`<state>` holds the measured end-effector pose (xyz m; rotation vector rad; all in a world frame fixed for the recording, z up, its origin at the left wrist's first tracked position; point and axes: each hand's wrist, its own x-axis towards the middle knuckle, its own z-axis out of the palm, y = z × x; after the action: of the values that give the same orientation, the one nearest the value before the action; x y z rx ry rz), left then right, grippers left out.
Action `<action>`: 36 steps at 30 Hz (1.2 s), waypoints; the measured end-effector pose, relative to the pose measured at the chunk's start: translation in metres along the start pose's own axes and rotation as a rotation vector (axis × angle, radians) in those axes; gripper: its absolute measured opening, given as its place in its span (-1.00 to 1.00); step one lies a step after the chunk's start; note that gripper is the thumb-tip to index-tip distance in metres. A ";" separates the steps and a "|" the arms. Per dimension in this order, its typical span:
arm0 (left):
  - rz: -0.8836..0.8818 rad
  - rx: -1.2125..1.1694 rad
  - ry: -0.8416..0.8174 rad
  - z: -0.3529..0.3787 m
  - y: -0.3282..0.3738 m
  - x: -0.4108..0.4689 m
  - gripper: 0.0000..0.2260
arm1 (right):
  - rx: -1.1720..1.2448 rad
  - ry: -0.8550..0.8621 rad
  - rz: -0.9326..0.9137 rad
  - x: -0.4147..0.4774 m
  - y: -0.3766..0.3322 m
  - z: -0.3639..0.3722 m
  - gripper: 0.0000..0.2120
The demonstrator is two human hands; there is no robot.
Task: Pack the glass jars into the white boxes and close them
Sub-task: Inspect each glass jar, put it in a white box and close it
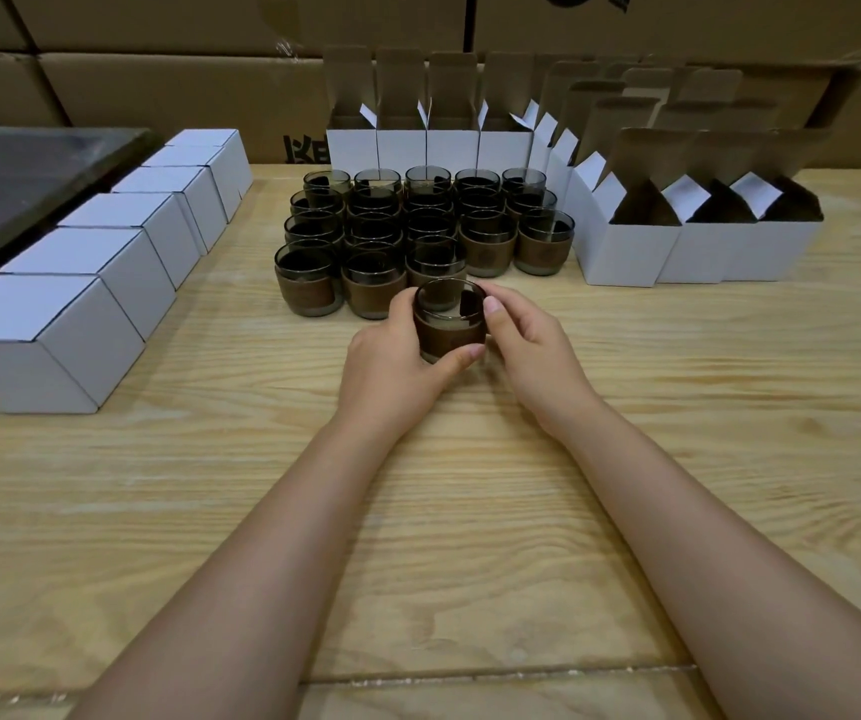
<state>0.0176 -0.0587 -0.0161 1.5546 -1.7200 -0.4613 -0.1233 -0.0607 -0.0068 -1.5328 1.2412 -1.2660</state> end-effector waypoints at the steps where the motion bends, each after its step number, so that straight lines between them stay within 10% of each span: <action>1: 0.000 0.012 -0.009 0.001 0.000 0.000 -0.30 | -0.014 -0.003 0.005 0.000 0.001 0.000 -0.71; 8: 0.004 0.067 -0.028 0.001 0.002 0.000 -0.31 | -0.142 0.032 0.030 0.003 -0.001 -0.009 -0.69; 16: -0.058 0.209 0.086 0.002 0.002 0.006 -0.26 | -0.378 0.544 0.015 0.041 -0.007 -0.065 -0.56; 30: -0.002 0.248 0.245 0.002 0.005 -0.002 -0.16 | -0.833 0.334 0.067 0.073 -0.005 -0.116 -0.74; 36: 0.284 0.138 0.364 -0.004 0.016 -0.009 -0.41 | -0.886 0.273 -0.025 0.038 -0.014 -0.099 -0.77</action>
<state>0.0092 -0.0460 -0.0050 1.3574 -1.6720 0.0825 -0.2166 -0.0930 0.0351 -2.0028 2.1506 -0.9946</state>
